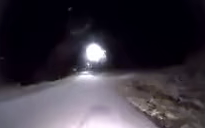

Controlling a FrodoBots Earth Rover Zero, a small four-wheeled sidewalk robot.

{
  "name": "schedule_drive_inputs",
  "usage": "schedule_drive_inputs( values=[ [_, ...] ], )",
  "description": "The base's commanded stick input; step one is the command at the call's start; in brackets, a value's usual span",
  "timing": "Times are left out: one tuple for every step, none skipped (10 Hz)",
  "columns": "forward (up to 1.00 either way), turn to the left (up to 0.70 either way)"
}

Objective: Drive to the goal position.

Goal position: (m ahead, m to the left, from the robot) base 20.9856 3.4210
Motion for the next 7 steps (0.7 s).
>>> schedule_drive_inputs(
  values=[
    [1.0,0.0],
    [1.0,0.0],
    [1.0,0.0],
    [1.0,0.0],
    [1.0,0.0],
    [1.0,0.0],
    [1.0,0.0]
  ],
)
